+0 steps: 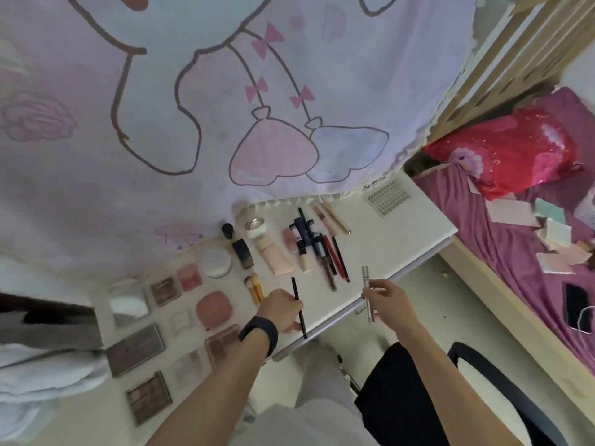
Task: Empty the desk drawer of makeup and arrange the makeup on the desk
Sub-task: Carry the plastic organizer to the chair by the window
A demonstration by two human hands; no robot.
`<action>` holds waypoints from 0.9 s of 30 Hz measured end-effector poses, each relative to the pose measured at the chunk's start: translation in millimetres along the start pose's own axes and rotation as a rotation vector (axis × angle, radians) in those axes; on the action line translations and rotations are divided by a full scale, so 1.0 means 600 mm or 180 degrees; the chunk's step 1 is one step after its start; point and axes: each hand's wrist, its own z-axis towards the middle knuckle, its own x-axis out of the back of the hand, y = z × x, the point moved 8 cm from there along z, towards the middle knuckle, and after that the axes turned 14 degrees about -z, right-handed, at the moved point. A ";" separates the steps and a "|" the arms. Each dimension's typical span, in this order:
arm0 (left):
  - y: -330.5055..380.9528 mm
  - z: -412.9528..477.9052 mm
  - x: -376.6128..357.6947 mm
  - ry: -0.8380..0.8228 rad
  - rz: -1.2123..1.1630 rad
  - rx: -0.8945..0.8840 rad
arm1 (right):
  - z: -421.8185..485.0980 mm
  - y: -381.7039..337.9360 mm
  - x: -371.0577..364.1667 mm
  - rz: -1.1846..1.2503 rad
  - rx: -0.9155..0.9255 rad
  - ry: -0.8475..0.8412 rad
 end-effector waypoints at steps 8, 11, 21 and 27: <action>0.025 0.113 -0.060 0.0476 0.0318 0.0133 | 0.198 -0.028 -0.019 -0.1138 0.0164 -0.0462; 0.019 0.134 -0.078 0.0698 0.0368 0.0184 | 0.232 -0.041 -0.033 -0.1553 0.0492 -0.0505; -0.004 0.156 -0.084 0.1196 -0.0101 0.0293 | 0.270 -0.062 -0.046 -0.1941 0.1103 -0.0333; -0.006 0.155 -0.087 0.1261 -0.0208 0.0288 | 0.271 -0.064 -0.046 -0.2066 0.1162 -0.0149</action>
